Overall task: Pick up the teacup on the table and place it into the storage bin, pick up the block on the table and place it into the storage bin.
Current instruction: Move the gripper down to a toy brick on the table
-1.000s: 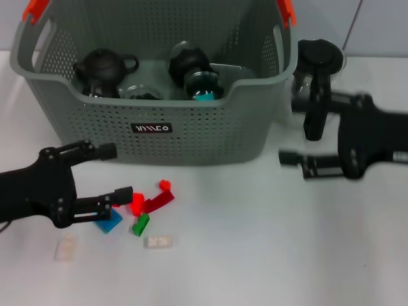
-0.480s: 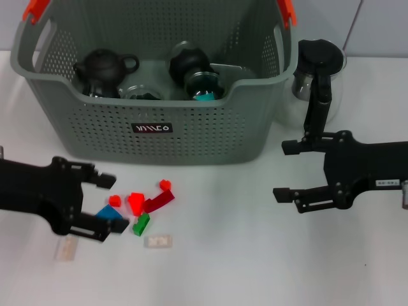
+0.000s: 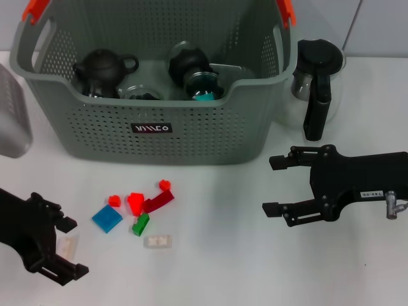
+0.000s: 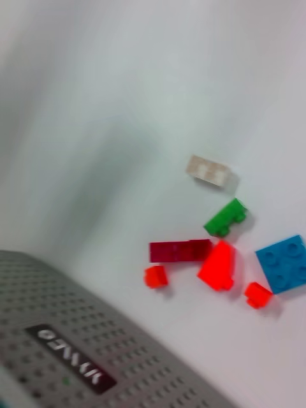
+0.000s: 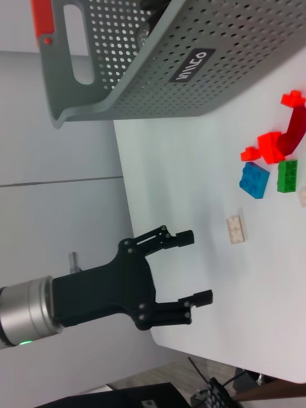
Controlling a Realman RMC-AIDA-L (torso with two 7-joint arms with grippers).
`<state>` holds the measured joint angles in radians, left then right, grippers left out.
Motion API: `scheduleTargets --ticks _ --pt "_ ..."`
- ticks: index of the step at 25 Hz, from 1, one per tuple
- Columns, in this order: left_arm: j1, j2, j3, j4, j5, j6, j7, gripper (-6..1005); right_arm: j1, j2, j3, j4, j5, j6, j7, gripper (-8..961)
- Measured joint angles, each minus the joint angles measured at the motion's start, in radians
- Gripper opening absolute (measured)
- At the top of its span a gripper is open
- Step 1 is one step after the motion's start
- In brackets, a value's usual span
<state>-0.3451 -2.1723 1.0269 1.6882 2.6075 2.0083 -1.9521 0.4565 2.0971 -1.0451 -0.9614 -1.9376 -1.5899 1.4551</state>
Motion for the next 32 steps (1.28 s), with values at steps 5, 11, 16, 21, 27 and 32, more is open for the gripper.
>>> scheduleTargets --ticks 5,11,16,21,27,32 --pt "-0.022 0.0 0.041 -0.076 0.054 -0.088 -0.004 856 0.006 -0.002 0.003 0.003 0.0 0.001 -0.007 914" --pt "-0.051 0.003 0.093 -0.202 0.105 -0.191 0.008 855 0.011 -0.002 0.003 0.014 0.0 0.002 -0.014 914" --pt "-0.06 0.003 0.097 -0.233 0.139 -0.221 0.013 854 0.026 -0.002 -0.001 0.042 -0.015 0.001 -0.016 914" --pt "-0.062 0.002 0.116 -0.268 0.181 -0.26 0.019 853 0.036 -0.002 -0.005 0.06 -0.023 0.001 -0.016 914" --pt "-0.062 0.002 0.129 -0.281 0.195 -0.275 0.028 852 0.038 -0.002 -0.006 0.064 -0.023 0.001 -0.016 914" --pt "-0.063 0.002 0.14 -0.284 0.222 -0.276 0.03 851 0.038 -0.002 -0.012 0.064 -0.026 0.001 -0.015 914"
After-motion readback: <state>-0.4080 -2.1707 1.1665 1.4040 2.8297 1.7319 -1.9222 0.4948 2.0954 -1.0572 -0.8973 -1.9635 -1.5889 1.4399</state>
